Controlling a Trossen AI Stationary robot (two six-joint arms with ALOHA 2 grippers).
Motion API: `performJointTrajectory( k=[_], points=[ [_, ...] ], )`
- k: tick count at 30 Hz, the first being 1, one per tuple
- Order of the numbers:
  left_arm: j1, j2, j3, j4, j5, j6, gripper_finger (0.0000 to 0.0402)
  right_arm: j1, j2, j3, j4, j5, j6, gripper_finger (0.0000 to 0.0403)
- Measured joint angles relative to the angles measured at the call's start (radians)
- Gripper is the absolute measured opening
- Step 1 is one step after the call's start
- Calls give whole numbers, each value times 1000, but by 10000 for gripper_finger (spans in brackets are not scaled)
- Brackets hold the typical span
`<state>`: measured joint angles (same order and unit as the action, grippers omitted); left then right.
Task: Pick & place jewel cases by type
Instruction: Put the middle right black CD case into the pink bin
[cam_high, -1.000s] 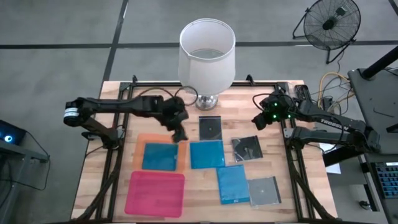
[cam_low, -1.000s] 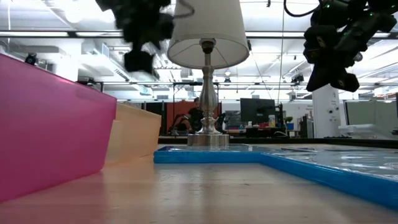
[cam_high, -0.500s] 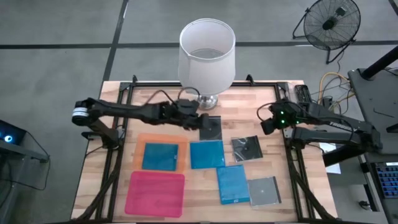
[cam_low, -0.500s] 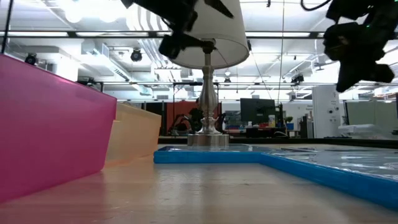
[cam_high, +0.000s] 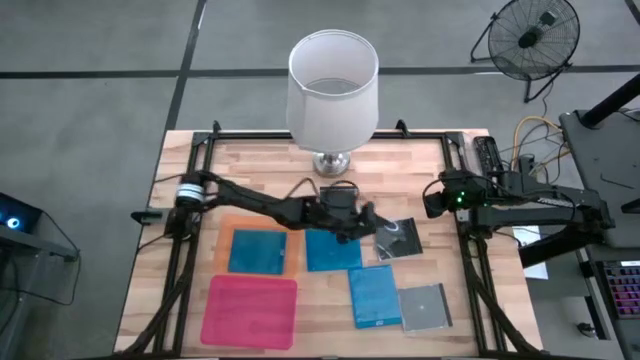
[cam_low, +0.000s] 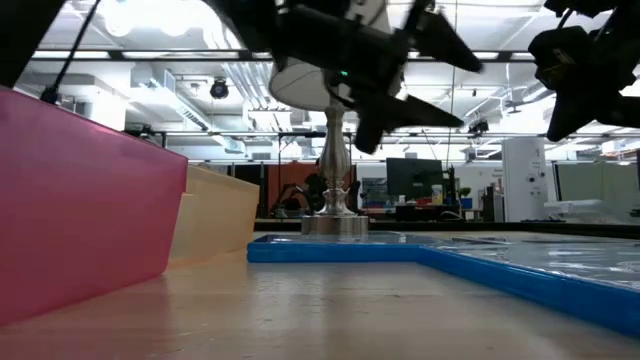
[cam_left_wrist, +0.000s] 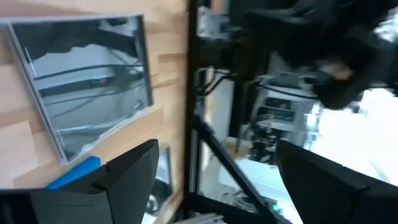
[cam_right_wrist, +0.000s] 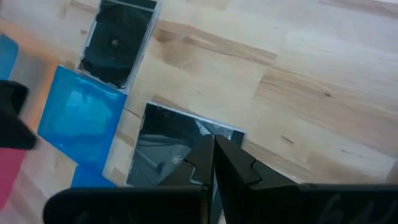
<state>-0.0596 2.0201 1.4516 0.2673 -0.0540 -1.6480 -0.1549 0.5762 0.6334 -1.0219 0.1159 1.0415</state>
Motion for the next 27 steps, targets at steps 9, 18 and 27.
performJointTrajectory(
  k=[9,18,27],
  points=[
    [-7,114,380,-564,4,78,275,7,0,0,-4,23,-2,8],
    [-7,122,441,-730,-61,-19,165,7,0,-1,-15,49,-26,8],
    [1,121,398,-729,-68,-8,83,7,0,-2,-18,71,-23,8]
  ],
)
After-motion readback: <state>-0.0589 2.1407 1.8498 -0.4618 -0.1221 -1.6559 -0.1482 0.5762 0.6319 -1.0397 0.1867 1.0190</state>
